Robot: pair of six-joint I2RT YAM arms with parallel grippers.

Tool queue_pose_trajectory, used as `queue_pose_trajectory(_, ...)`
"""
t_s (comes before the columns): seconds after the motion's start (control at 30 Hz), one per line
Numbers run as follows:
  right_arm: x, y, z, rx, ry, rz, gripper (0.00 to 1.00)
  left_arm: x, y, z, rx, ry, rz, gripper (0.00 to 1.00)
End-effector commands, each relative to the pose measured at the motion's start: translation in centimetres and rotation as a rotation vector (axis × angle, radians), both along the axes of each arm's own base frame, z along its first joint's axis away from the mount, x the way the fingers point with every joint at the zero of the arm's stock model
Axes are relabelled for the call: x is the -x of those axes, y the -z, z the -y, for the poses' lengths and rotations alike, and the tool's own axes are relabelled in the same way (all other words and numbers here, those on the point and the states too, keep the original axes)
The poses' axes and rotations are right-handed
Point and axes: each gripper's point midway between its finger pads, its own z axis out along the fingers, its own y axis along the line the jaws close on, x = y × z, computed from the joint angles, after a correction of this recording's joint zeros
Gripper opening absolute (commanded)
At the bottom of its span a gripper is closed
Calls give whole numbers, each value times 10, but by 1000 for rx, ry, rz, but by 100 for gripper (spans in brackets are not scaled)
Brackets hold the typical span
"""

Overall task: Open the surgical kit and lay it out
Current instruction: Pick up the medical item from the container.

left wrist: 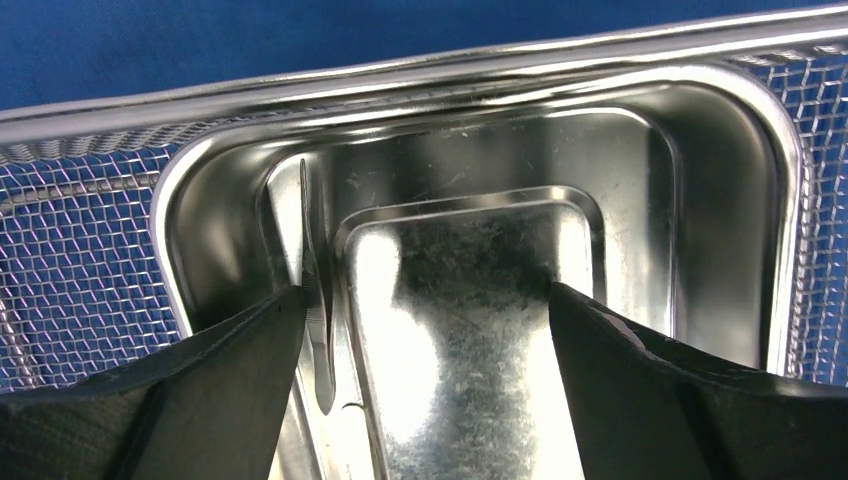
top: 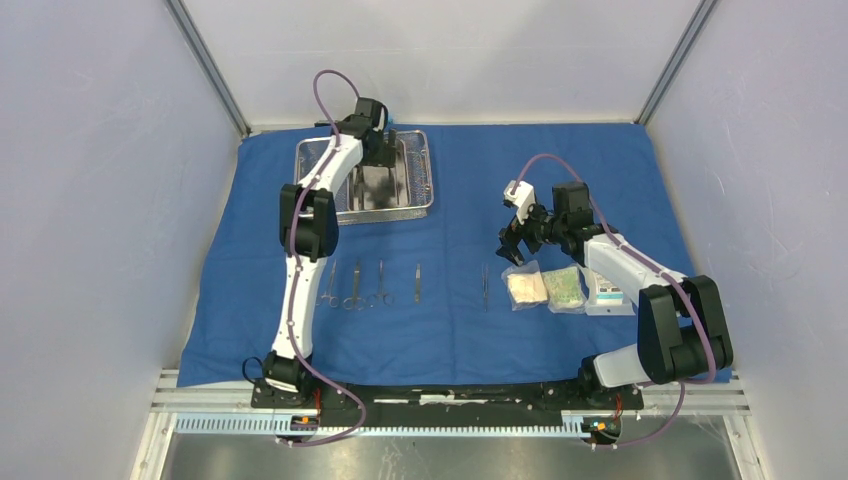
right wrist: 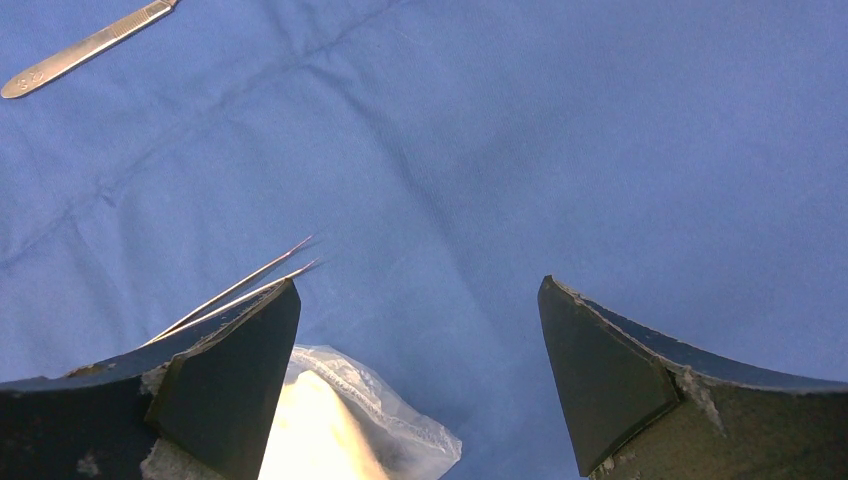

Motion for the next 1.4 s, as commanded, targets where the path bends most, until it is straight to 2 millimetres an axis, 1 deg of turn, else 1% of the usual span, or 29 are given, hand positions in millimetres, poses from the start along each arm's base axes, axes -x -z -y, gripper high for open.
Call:
queue_pose_trajectory(0.0, -7, -5, -3, -3, -19, 35, 97, -19, -8, -2, 24, -59, 67, 97)
queue_pose_trajectory(0.13, -6, -4, -4, -4, -21, 31, 97, -15, -1, 0, 42, -60, 44, 97)
queue_pose_trajectory(0.3, -7, -4, -4, -5, -21, 32, 97, -2, 8, 4, 72, -41, -4, 95)
queue_pose_trajectory(0.37, -6, -3, -4, -5, -21, 30, 97, 3, 7, 8, 92, -21, -15, 90)
queue_pose_trajectory(0.47, -6, -3, -4, -6, -22, 27, 97, 6, 2, 11, 105, 6, -16, 78)
queue_pose_trajectory(0.6, -6, -4, -4, -8, -21, 29, 97, 8, -6, 10, 100, 18, -9, 69)
queue_pose_trajectory(0.87, -6, -6, -5, -16, -24, 30, 97, 10, -17, 6, 90, 47, 4, 43)
queue_pose_trajectory(1.03, -5, -9, -6, -24, -25, 34, 97, 9, -24, 1, 75, 51, 17, 35)
queue_pose_trajectory(1.17, -5, -11, -6, -28, -24, 37, 97, 10, -25, -1, 71, 58, 17, 26)
queue_pose_trajectory(1.3, -5, -12, -7, -33, -24, 38, 97, 10, -21, -3, 64, 60, 8, 24)
queue_pose_trajectory(1.37, -5, -13, -7, -34, -23, 39, 97, 9, -20, -5, 66, 59, 5, 21)
